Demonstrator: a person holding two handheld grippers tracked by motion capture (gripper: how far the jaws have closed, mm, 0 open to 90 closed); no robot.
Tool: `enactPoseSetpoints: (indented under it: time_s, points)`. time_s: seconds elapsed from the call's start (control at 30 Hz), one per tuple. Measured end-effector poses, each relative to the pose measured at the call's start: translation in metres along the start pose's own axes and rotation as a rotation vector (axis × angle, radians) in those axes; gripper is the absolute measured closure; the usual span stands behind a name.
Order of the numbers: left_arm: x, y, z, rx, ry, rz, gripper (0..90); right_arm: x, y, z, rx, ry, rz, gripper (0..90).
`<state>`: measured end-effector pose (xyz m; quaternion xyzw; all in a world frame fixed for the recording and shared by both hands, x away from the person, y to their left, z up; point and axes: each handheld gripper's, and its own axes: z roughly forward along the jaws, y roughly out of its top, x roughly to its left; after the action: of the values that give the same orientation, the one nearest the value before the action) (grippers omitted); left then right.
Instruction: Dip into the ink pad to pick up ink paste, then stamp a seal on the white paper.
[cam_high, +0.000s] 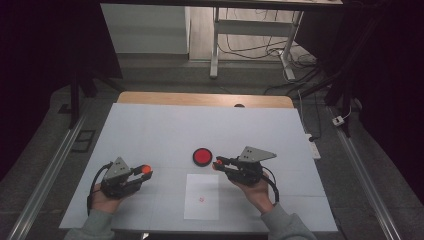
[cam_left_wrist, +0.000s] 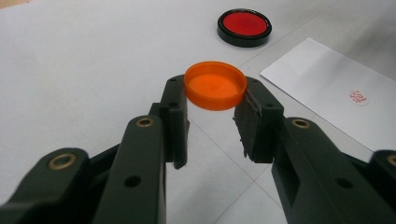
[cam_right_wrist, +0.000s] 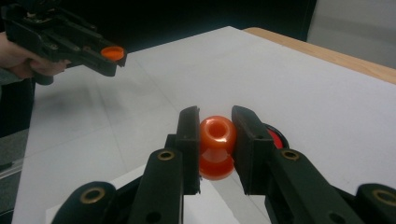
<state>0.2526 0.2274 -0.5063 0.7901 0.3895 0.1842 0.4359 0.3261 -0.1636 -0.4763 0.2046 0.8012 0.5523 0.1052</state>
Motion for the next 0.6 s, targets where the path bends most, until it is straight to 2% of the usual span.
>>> enactPoseSetpoints:
  time_s: [0.23,0.6]
  points:
    - [0.0002,-0.0001,-0.0002,-0.001,0.001,0.000,64.8,0.0065,-0.0035,-0.0018,0.012,0.025,-0.003,72.1]
    - [0.0001,0.0000,0.0001,-0.001,0.001,0.001,64.8,0.0098,-0.0094,0.0014,0.038,0.036,-0.010,72.1]
